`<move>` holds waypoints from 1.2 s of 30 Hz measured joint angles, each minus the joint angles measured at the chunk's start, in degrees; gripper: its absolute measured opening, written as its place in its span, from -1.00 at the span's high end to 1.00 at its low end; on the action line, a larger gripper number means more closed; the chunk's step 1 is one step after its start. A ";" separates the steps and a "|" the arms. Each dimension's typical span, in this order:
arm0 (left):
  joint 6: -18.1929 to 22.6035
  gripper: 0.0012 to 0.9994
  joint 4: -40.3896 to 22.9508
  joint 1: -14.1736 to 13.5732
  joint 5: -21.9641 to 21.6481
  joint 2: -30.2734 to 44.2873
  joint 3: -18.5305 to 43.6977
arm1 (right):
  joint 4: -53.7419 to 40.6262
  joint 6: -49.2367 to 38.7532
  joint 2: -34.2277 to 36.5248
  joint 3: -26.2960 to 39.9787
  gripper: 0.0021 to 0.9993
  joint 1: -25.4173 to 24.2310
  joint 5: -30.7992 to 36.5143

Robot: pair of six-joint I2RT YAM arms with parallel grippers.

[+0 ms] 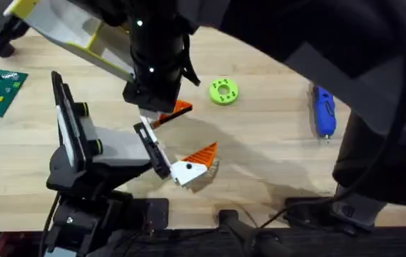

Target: Pick up the gripper from the table and insert it into the empty holder that is missing its gripper. Then pick up a screw, insert it into the mounting hole, and use the screwdriver to tighten it. Finally, clean up the table by picking up the vegetable and placing it into the bucket.

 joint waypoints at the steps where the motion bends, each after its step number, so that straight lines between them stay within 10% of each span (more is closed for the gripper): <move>1: 0.00 -0.97 0.00 0.00 0.00 0.00 0.00 | 0.00 0.00 0.00 0.00 0.99 0.00 0.00; 9: -0.01 -0.97 -0.01 0.00 -0.01 0.00 0.00 | -0.15 -0.38 0.00 0.27 -0.95 -1.24 1.80; 36: 0.07 -0.97 0.02 0.00 0.02 0.00 0.00 | -7.47 0.52 -1.32 13.13 -0.99 -0.33 0.63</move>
